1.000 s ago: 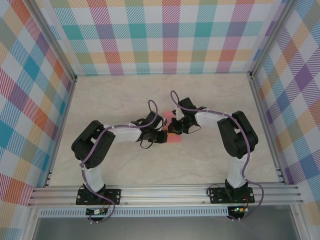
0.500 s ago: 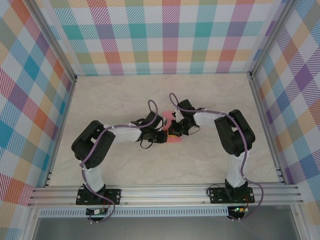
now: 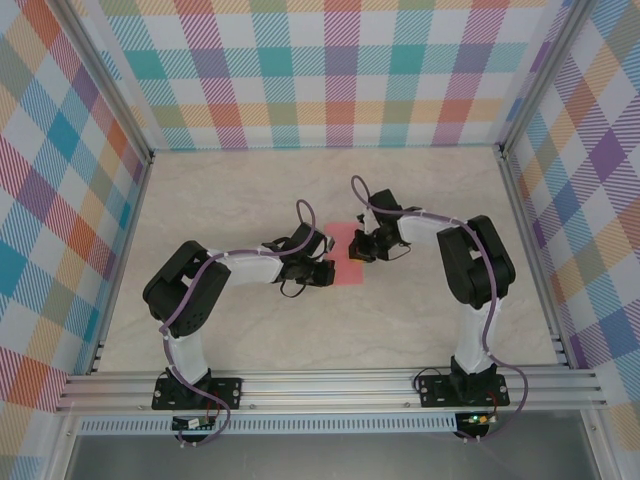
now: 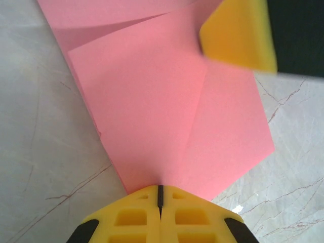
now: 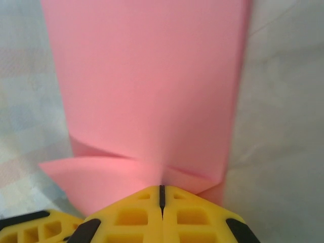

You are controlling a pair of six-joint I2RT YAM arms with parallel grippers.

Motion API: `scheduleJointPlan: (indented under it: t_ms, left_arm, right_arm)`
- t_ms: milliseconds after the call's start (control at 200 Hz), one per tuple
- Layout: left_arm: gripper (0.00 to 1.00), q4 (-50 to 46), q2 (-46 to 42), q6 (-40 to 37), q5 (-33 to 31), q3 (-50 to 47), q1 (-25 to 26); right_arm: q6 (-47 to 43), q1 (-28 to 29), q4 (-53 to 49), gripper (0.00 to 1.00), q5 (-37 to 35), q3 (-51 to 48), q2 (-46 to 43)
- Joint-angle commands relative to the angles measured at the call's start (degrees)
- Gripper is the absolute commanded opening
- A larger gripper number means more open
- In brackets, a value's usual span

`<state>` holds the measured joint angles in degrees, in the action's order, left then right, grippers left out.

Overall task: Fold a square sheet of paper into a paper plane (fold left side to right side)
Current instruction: Fold the triangle a second time at the center of the table.

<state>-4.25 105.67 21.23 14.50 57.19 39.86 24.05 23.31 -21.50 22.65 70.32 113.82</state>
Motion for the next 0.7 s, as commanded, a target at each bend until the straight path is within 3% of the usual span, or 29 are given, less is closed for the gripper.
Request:
scheduleJointPlan:
  t_ms: [0,695]
  left_arm:
    - [0.03,-4.73,0.09,-0.47,-0.8,-2.36,-0.66]
    - [0.08,-5.39,-3.43,-2.67,1.63,-6.15,0.16]
  right_arm:
    - [-2.69,-1.27,-2.4,0.0,-1.76,1.91,1.56]
    - [-2.87,-1.66,-3.54,0.0,-1.38,2.1,3.78]
